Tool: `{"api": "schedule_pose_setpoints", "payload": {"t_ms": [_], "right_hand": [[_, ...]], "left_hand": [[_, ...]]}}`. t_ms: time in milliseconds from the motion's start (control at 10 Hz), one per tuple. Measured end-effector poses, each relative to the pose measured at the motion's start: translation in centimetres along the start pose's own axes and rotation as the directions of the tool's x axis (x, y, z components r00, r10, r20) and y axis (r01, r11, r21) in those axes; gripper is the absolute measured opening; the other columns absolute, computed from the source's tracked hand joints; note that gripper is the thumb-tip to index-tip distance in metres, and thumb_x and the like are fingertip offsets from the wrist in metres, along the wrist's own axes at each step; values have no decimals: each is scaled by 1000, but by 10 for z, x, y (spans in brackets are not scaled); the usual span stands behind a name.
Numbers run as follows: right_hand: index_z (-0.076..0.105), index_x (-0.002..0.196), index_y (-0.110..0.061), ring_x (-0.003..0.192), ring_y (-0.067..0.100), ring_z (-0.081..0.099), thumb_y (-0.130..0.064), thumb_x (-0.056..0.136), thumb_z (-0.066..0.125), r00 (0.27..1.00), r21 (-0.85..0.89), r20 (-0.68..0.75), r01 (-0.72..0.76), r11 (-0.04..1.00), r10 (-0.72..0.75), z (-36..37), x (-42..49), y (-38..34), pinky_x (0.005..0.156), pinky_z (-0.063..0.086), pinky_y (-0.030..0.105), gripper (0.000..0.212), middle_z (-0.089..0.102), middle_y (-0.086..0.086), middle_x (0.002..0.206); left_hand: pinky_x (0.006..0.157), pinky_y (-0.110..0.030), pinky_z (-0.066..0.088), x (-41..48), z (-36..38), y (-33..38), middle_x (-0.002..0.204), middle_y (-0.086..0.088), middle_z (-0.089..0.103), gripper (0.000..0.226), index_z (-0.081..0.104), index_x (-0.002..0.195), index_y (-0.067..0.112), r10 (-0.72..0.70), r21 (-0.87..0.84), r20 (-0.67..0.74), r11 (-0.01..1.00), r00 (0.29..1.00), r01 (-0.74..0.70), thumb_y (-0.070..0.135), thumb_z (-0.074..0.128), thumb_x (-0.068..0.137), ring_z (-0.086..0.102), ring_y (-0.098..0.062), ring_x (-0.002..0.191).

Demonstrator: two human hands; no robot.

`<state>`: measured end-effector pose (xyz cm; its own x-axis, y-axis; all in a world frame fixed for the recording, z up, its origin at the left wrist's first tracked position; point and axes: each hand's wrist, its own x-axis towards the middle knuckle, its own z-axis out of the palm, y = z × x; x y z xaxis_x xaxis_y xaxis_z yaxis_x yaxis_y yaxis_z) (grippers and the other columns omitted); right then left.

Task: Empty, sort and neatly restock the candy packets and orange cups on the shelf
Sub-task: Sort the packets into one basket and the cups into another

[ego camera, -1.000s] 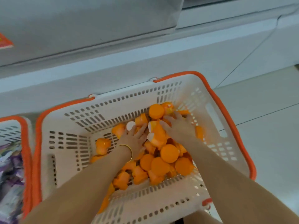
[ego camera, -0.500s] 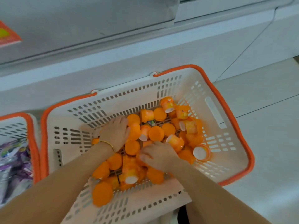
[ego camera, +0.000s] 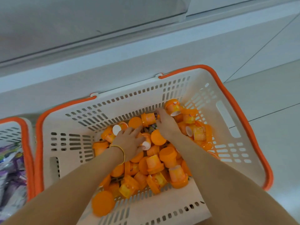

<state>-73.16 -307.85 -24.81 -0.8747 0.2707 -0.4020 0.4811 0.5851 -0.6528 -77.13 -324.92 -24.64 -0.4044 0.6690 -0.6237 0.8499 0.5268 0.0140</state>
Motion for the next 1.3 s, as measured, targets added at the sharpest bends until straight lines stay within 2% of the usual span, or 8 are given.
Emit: {"api": "schedule_pose_setpoints", "payload": {"t_ms": [100,200,300,400,500,600,800,1300], "right_hand": [[32,144,-9,126,33,40,-7,96,42,999,-98,54,2,995,3,17,13,-1,101,35,39,49,47,13,139],[43,137,-12,125,28,44,5,90,40,997,270,0,-80,960,83,29,12,1,97,40,36,50,51,9,135],[50,124,-7,114,25,55,15,83,40,981,515,19,-176,839,195,27,7,13,92,48,32,47,57,5,116],[42,125,0,66,12,65,21,82,37,961,540,183,-275,795,208,20,0,18,55,48,13,48,59,11,103],[43,127,-2,70,17,64,17,86,36,968,482,167,-248,840,190,23,-1,15,54,50,15,46,61,19,112],[41,136,-17,109,25,59,2,94,39,996,199,70,-70,978,57,25,6,10,81,55,41,46,57,8,130],[36,136,-9,112,36,54,-8,96,45,982,-304,33,-168,938,187,21,24,-8,84,48,42,41,49,13,132],[66,111,-13,100,18,60,-14,86,67,948,229,-147,-247,942,284,24,15,-18,78,50,28,24,66,2,111]], "left_hand": [[95,-35,37,-11,2,-7,134,-2,43,44,47,126,28,-42,-146,-113,989,993,25,51,23,97,39,-24,120],[91,-39,45,-15,3,-15,118,-8,55,59,55,117,13,-152,-343,-388,939,909,10,52,20,91,51,-29,110],[116,-42,24,-4,-3,-15,153,-12,27,60,35,142,8,-122,-319,-404,948,906,-14,44,25,96,25,-29,141],[119,-40,8,15,-4,-8,158,-1,-8,61,0,151,18,-73,-288,-131,957,989,33,41,27,101,-8,-17,146],[117,-46,13,24,2,-3,159,2,-2,61,3,151,24,-54,-219,-6,975,999,51,43,30,99,-2,-18,146],[115,-46,18,15,7,-1,158,1,7,58,11,150,26,-30,-119,-36,993,999,25,44,31,99,9,-22,144],[116,-41,16,-7,13,2,158,2,6,54,17,149,29,-26,-116,-5,993,1000,25,46,27,99,11,-21,143],[112,-28,19,-36,-3,-12,150,-2,33,41,44,137,16,-311,-741,-179,667,933,80,26,46,98,26,-17,139]]}}
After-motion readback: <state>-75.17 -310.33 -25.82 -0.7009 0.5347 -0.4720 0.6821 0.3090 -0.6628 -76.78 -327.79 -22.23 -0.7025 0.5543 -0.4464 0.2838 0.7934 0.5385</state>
